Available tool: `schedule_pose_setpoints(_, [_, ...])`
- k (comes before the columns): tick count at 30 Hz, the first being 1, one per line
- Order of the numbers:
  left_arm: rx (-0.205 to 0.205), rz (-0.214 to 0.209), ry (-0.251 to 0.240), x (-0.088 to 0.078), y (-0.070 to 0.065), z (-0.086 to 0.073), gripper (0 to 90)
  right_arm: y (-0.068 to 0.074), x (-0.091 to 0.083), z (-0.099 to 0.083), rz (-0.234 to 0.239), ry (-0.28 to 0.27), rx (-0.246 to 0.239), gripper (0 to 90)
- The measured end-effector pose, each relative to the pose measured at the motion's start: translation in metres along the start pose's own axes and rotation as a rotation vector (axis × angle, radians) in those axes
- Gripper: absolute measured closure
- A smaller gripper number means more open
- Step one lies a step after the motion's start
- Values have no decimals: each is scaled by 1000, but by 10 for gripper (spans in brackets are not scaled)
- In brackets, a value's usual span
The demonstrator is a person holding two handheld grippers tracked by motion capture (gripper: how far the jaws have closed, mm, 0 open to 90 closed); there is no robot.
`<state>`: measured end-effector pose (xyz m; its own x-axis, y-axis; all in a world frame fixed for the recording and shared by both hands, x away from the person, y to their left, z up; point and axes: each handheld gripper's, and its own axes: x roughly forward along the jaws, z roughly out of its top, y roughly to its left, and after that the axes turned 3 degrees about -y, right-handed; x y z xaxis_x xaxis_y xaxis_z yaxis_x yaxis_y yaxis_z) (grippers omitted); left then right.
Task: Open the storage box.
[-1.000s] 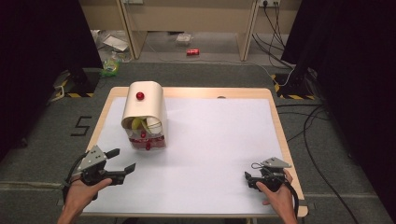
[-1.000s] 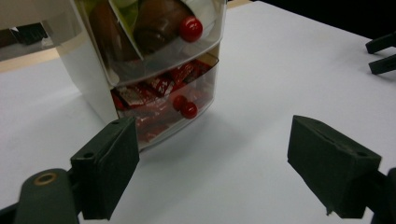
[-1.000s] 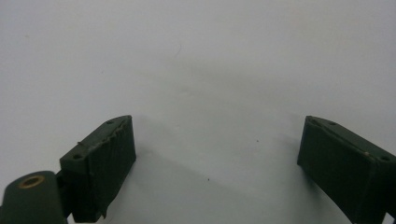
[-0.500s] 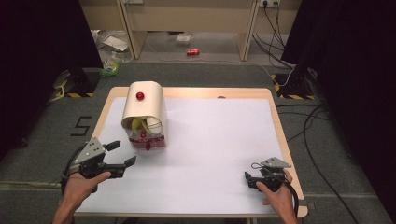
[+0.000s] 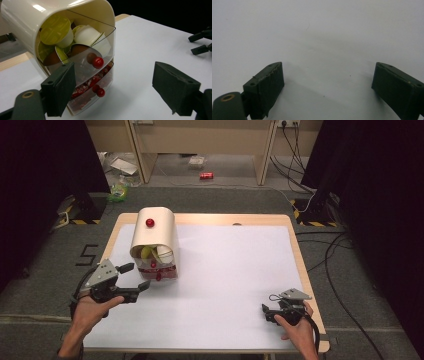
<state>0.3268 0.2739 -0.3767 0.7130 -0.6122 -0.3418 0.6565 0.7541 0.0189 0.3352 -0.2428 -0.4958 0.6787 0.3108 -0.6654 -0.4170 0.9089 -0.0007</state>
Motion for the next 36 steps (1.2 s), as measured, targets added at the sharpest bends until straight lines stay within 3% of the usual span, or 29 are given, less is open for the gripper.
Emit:
schedule_pose_setpoints(15, [35, 7, -3, 21, 7, 14, 194, 0, 0, 0, 1, 0, -3, 105])
schedule_pose_setpoints(24, [34, 3, 6, 31, 10, 19, 200, 0, 0, 0, 1, 0, -3, 104])
schedule_pose_setpoints(36, [35, -14, 33, 44, 19, 21, 348, 0, 0, 0, 2, 0, -3, 102])
